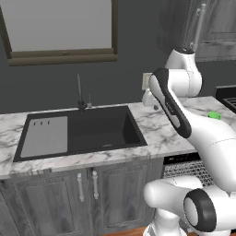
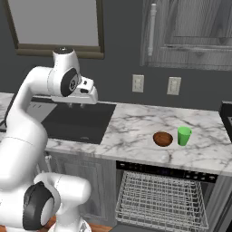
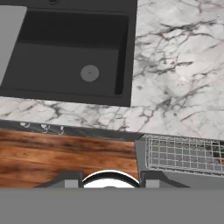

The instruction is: Pick up the cup and bowl from the counter, place them in the dishwasher, and close the dishwasher door.

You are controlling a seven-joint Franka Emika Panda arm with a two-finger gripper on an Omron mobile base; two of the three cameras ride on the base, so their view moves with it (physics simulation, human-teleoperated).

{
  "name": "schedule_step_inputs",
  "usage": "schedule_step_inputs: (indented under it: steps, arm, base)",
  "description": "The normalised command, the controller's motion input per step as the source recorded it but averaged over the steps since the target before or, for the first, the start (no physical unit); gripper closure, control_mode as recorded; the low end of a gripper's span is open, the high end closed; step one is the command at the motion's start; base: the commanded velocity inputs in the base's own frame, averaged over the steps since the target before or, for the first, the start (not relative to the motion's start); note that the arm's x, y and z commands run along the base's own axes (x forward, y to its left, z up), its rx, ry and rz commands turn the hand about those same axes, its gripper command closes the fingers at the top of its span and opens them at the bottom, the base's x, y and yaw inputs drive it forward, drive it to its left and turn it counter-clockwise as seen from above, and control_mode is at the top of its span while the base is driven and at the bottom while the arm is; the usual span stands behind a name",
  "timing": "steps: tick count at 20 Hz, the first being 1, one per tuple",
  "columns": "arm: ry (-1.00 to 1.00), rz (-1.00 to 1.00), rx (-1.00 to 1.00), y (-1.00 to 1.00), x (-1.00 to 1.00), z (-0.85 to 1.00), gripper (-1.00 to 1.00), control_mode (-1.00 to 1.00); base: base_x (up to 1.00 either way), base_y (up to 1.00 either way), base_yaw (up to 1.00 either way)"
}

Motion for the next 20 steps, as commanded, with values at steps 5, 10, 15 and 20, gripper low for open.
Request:
schedule_step_inputs:
  steps: [5,10,15,20]
  arm:
    - [0.0,0.0,0.0,0.0,-0.08,-0.05,-1.0,-1.0]
    - [0.0,0.0,0.0,0.0,-0.21,-0.23,-1.0,-1.0]
    - [0.0,0.0,0.0,-0.03,-0.2,-0.3,-1.0,-1.0]
    - [0.0,0.0,0.0,-0.13,-0.12,-0.2,-1.0,-1.0]
  base:
    - [0.0,0.0,0.0]
    - [0.0,0.0,0.0]
    - [0.0,0.0,0.0]
    - [0.0,0.0,0.0]
